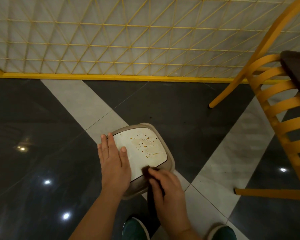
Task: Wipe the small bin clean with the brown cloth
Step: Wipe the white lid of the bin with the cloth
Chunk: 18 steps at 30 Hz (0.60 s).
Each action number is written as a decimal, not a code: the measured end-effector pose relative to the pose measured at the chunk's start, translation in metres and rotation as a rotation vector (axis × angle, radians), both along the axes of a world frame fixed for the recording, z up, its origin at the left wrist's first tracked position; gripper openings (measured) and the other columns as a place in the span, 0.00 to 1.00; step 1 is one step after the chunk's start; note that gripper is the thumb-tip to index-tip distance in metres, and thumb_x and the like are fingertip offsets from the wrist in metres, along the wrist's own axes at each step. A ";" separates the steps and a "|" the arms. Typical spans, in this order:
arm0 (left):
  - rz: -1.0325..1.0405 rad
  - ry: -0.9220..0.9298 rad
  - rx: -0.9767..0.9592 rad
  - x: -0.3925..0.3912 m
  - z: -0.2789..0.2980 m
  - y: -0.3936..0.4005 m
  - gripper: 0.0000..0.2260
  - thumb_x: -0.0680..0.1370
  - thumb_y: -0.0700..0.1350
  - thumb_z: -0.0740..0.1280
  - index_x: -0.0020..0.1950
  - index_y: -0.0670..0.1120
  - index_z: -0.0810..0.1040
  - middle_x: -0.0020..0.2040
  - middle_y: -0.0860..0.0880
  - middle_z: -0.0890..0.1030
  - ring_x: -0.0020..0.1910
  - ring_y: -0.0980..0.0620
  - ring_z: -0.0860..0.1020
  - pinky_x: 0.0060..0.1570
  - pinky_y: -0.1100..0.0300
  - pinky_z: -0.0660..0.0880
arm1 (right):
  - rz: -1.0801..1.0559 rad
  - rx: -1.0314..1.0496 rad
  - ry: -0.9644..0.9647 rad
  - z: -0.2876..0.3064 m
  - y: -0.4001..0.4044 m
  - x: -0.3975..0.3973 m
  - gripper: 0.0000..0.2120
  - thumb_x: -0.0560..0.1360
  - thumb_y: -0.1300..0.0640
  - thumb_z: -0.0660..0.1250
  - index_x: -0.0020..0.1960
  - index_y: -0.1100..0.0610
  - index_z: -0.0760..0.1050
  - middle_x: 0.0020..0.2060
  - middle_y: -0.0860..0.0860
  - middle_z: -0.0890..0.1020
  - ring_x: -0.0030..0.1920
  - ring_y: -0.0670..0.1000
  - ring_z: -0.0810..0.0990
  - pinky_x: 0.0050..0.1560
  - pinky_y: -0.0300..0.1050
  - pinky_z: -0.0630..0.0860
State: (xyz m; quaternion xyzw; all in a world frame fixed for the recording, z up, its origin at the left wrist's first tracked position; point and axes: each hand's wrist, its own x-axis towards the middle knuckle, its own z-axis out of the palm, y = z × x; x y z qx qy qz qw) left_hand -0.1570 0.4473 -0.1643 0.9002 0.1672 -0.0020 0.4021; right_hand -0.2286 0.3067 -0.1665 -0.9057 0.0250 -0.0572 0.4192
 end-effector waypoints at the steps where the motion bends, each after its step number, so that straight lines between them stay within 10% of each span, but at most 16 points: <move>1: -0.004 0.002 0.003 0.000 0.000 0.000 0.26 0.83 0.52 0.50 0.79 0.52 0.44 0.79 0.55 0.41 0.76 0.54 0.37 0.71 0.58 0.39 | -0.024 0.021 0.035 -0.002 -0.006 0.008 0.12 0.77 0.52 0.62 0.59 0.42 0.76 0.54 0.34 0.73 0.57 0.33 0.70 0.58 0.23 0.63; 6: -0.001 0.006 0.012 0.000 -0.002 0.000 0.26 0.82 0.53 0.49 0.79 0.53 0.43 0.79 0.56 0.40 0.77 0.54 0.37 0.72 0.57 0.40 | -0.264 0.081 0.292 -0.011 -0.029 0.041 0.12 0.79 0.55 0.62 0.59 0.42 0.74 0.53 0.41 0.74 0.58 0.44 0.75 0.61 0.34 0.66; 13: 0.027 -0.043 -0.053 -0.001 -0.004 0.002 0.27 0.81 0.59 0.43 0.78 0.54 0.45 0.78 0.59 0.42 0.76 0.59 0.38 0.71 0.61 0.39 | 0.249 -0.177 -0.056 0.020 0.009 0.022 0.15 0.76 0.50 0.58 0.56 0.48 0.81 0.50 0.44 0.80 0.52 0.39 0.72 0.57 0.22 0.63; 18: 0.067 -0.054 -0.156 -0.003 -0.004 0.003 0.24 0.81 0.57 0.44 0.78 0.56 0.48 0.78 0.61 0.45 0.75 0.62 0.39 0.71 0.63 0.40 | 0.197 -0.186 0.048 0.023 0.008 0.053 0.12 0.79 0.53 0.61 0.59 0.48 0.79 0.54 0.45 0.80 0.58 0.46 0.75 0.58 0.26 0.59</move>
